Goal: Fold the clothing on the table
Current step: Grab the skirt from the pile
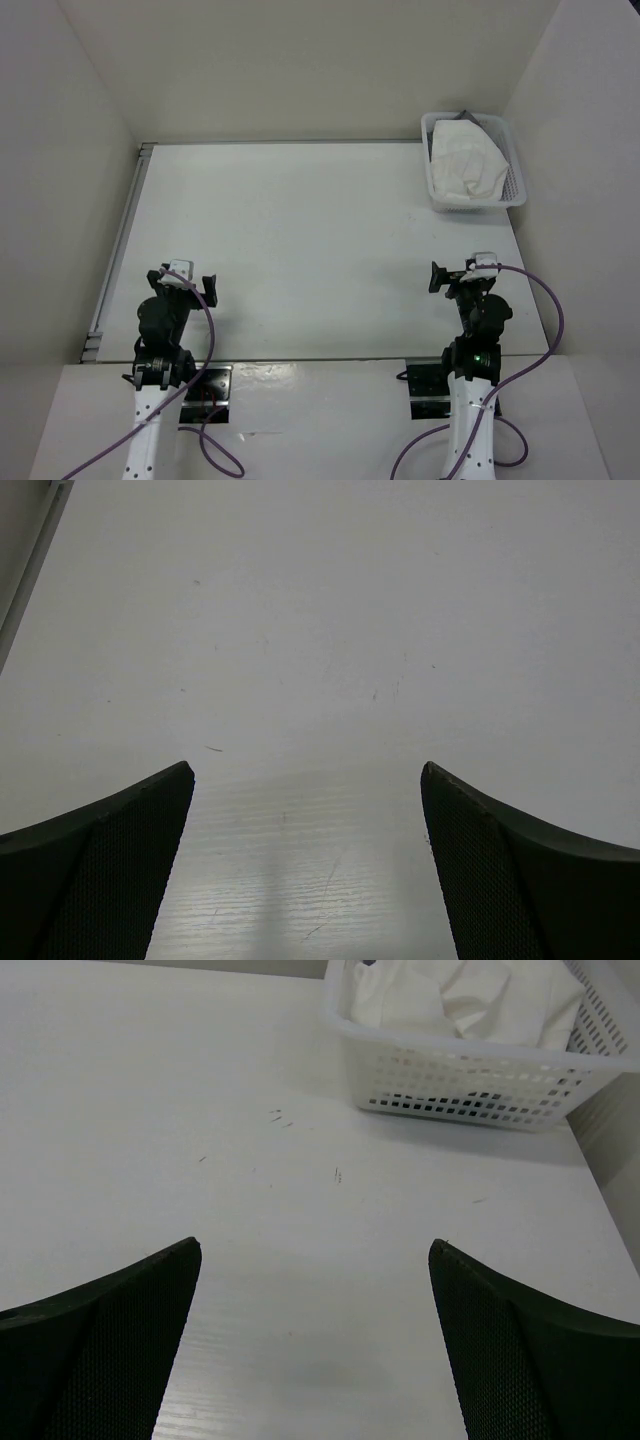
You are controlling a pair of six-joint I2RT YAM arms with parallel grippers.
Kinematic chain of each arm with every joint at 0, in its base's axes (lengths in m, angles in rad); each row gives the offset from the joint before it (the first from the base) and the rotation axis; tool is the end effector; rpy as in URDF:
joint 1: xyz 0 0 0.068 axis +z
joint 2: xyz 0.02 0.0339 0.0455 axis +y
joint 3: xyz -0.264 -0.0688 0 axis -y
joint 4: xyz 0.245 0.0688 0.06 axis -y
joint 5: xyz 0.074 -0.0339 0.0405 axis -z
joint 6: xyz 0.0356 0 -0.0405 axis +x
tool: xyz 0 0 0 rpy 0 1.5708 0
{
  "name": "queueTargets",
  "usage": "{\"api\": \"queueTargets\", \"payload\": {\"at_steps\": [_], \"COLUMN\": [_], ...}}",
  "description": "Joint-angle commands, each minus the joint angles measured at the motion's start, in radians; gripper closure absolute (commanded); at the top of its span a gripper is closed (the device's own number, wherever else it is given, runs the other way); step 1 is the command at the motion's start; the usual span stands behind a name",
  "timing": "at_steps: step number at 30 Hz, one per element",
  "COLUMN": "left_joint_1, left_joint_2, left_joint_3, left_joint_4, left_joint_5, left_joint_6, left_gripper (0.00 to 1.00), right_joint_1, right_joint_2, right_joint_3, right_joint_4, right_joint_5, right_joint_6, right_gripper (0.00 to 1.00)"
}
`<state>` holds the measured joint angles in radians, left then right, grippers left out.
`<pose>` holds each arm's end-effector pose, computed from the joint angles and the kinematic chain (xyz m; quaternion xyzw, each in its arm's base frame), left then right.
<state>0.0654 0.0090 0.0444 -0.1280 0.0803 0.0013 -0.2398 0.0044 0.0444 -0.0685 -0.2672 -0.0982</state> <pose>0.1077 0.0042 0.1744 0.0034 0.7390 -0.0072 0.6737 0.1059 -0.0162 0.1813 -0.0423 0.7155 -0.0220 0.6970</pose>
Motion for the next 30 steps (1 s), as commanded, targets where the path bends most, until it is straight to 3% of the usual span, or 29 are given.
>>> {"api": "queueTargets", "payload": {"at_steps": [1,10,12,14,16,21,23,24,26,27,28,30], "left_joint_1": [-0.004,-0.004,-0.004,-0.004,-0.004,-0.004,-0.004,-0.004,-0.004,-0.004,-0.004,-0.004], "left_joint_2": [-0.138,-0.138,-0.138,-0.138,-0.138,-0.058,0.118,0.284,0.470,0.562,0.739,0.904], "left_joint_3": [-0.041,-0.041,-0.005,0.038,0.104,0.308,0.417,0.542,0.683,0.836,0.920,1.084], "left_joint_4": [0.030,0.030,0.030,0.030,0.071,0.045,0.015,-0.023,-0.068,-0.131,-0.169,-0.303], "left_joint_5": [-0.008,0.009,0.077,0.081,0.056,-0.042,-0.123,-0.155,-0.218,-0.275,-0.286,-0.316], "left_joint_6": [0.009,0.009,0.069,0.025,-0.018,0.061,0.107,0.118,0.118,0.103,0.103,0.051], "left_gripper": [0.00,0.00,0.00,0.00,0.00,0.00,0.00,0.00,0.00,0.00,0.00,0.00], "right_joint_1": [0.008,0.008,0.008,-0.003,-0.003,-0.012,-0.012,-0.012,-0.021,-0.021,-0.021,-0.021], "right_joint_2": [-0.083,-0.083,-0.083,-0.083,-0.083,-0.083,-0.057,-0.013,0.060,0.104,0.211,0.334], "right_joint_3": [-0.051,-0.051,-0.013,0.029,0.100,0.271,0.339,0.357,0.421,0.446,0.475,0.589], "right_joint_4": [0.010,0.010,0.010,0.028,0.073,0.070,0.021,-0.014,-0.051,-0.065,-0.100,-0.149], "right_joint_5": [0.014,0.005,-0.033,-0.099,-0.037,0.109,0.146,0.161,0.186,0.186,0.186,0.186], "right_joint_6": [0.000,0.000,-0.027,-0.075,0.000,-0.103,-0.126,-0.117,-0.117,-0.100,-0.100,-0.100], "right_gripper": [0.02,0.02,0.02,0.02,0.02,0.02,0.02,0.02,0.02,0.02,0.02,0.02]}}
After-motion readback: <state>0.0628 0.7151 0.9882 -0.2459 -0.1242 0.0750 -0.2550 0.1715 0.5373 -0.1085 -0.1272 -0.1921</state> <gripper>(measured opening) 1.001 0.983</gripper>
